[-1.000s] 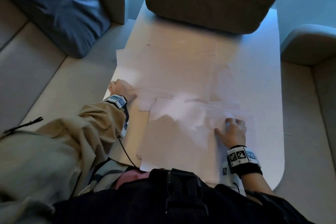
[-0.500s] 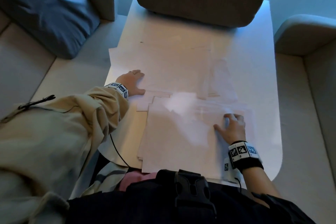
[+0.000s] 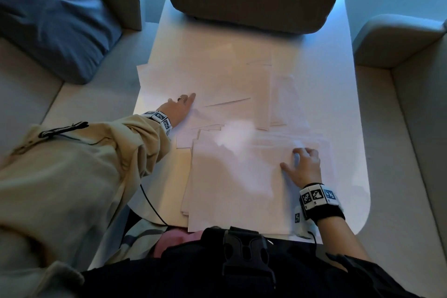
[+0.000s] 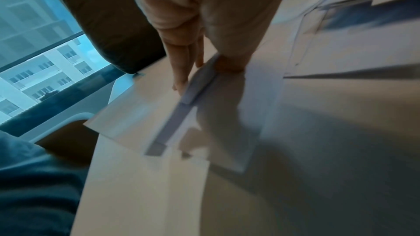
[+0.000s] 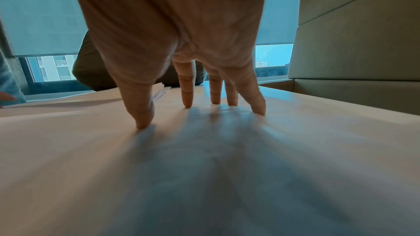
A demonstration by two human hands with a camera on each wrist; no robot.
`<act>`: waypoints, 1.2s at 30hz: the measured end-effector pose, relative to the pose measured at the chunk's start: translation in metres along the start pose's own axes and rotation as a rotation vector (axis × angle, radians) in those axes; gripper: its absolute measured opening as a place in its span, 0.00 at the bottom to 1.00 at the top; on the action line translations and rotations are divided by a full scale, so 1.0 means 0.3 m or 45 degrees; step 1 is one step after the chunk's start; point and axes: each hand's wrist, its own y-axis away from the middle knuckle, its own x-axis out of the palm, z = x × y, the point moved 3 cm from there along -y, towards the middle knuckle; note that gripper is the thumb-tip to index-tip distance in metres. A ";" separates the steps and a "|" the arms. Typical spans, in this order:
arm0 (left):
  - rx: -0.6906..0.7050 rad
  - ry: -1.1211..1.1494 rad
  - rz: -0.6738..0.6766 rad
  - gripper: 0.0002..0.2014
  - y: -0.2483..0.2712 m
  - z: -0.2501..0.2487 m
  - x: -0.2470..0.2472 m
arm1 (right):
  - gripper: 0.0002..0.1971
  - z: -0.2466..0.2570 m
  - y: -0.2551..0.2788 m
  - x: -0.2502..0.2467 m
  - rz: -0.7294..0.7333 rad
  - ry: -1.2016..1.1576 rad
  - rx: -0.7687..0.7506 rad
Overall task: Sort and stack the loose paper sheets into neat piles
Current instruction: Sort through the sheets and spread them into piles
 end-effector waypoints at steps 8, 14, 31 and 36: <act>0.005 -0.051 -0.095 0.39 0.017 -0.011 -0.090 | 0.27 0.000 0.001 -0.003 -0.001 0.006 -0.020; 0.224 0.209 -0.346 0.27 0.050 -0.048 -0.109 | 0.27 0.000 0.003 -0.001 -0.002 -0.016 -0.007; 0.092 0.426 0.055 0.44 -0.012 -0.047 0.001 | 0.31 0.010 0.017 -0.002 0.054 0.081 -0.029; 0.059 0.394 0.079 0.34 -0.024 -0.073 0.004 | 0.40 -0.019 0.052 0.013 0.233 0.369 -0.060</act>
